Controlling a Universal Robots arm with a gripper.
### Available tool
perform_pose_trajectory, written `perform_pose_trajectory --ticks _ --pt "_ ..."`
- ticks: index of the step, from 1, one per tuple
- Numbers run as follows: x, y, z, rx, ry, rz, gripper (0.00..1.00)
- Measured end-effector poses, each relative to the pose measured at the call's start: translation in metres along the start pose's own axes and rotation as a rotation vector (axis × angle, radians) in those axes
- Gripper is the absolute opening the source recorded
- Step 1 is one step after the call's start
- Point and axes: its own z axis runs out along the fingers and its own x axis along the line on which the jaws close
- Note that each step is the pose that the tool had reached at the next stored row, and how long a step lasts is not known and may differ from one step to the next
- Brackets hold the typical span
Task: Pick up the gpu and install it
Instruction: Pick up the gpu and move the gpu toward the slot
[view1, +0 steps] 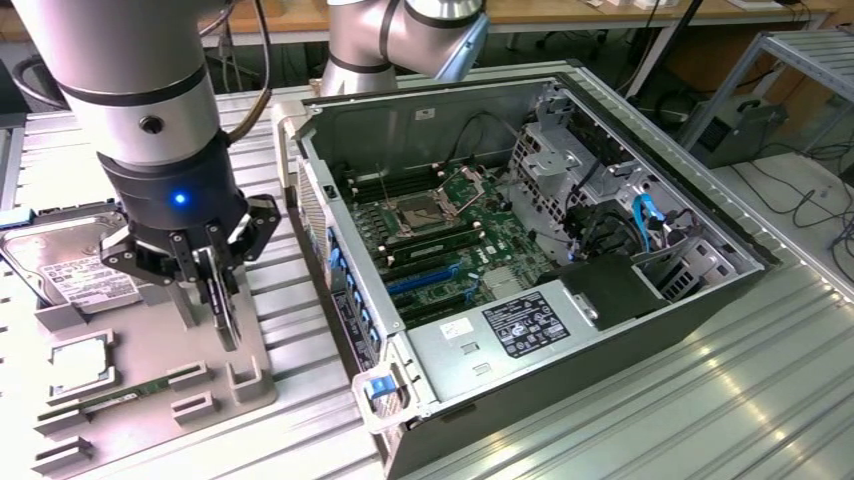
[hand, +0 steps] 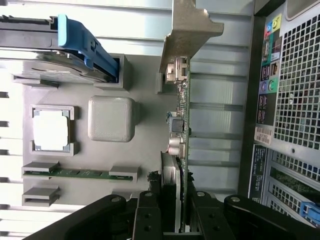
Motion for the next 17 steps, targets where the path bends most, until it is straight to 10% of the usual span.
perform_pose_trajectory --ticks 17 --pt "-0.001 -0.0004 -0.0246 0.0 0.0005 0.0 0.28"
